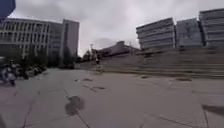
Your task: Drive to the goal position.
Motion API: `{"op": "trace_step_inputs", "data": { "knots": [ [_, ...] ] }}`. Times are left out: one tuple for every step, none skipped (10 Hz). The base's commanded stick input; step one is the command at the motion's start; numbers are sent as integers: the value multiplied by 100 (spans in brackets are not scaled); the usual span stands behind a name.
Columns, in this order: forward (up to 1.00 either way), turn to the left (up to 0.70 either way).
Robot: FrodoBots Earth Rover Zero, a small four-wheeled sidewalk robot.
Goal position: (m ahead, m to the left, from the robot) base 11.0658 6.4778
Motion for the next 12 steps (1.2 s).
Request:
{"op": "trace_step_inputs", "data": {
  "knots": [
    [70,0],
    [70,0],
    [70,0],
    [70,0],
    [70,1],
    [70,8],
    [70,26],
    [70,32],
    [70,30],
    [70,26],
    [70,11],
    [70,6]
  ]
}}
